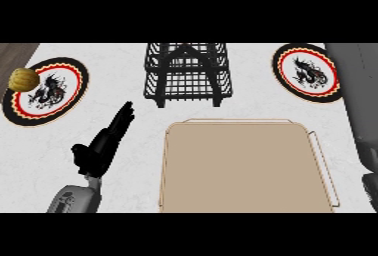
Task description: Pick the pear from the tray and place it in the tiered basket
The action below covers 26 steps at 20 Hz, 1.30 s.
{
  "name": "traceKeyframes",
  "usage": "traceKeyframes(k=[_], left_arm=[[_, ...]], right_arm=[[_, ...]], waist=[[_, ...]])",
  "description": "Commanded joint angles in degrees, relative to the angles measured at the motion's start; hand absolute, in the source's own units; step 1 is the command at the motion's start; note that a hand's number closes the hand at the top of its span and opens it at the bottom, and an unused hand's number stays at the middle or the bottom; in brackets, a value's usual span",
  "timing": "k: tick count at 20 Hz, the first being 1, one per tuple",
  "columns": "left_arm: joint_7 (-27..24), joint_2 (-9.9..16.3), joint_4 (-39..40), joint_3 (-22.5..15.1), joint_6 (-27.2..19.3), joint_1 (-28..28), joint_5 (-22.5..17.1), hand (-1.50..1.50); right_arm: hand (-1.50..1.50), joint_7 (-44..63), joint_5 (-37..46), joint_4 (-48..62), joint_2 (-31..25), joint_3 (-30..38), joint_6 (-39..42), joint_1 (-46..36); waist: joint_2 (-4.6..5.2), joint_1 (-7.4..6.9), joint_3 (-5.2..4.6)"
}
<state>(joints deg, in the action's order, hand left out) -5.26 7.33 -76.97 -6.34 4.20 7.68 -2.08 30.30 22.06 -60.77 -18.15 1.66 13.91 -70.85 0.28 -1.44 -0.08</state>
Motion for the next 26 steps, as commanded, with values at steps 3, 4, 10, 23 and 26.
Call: traceKeyframes(k=[3, 4, 10, 23, 26], left_arm=[[-1.35, -0.05, -0.59, -0.67, 0.80, -1.56, 0.61, 0.00], [-1.78, -1.52, 4.12, 0.14, -0.42, 2.34, 1.04, 0.00], [1.45, 0.96, -0.85, 1.21, 2.04, 1.64, -0.64, 0.00], [1.35, -0.05, 1.15, 1.22, 1.97, 2.89, 0.16, 0.00], [2.24, -0.78, -0.55, 1.29, 1.71, 3.13, -0.54, 0.00]], right_arm=[[1.50, -1.79, 3.33, 16.31, 5.87, -0.38, -4.73, -11.13], [1.50, -3.93, 3.29, 18.91, 5.30, -0.03, -3.88, -12.39], [1.50, -8.69, 5.44, 28.98, 10.62, -0.09, -9.27, -14.09], [1.50, -11.79, 0.73, 42.08, 18.04, 7.04, -16.00, -21.19], [1.50, -7.45, -3.06, 44.41, 18.09, 10.69, -13.19, -21.04]], waist=[[0.40, -1.34, -0.01], [0.55, -0.70, -0.03], [0.44, -1.03, 0.02], [0.89, -1.84, -0.03], [0.67, -1.71, -0.01]])
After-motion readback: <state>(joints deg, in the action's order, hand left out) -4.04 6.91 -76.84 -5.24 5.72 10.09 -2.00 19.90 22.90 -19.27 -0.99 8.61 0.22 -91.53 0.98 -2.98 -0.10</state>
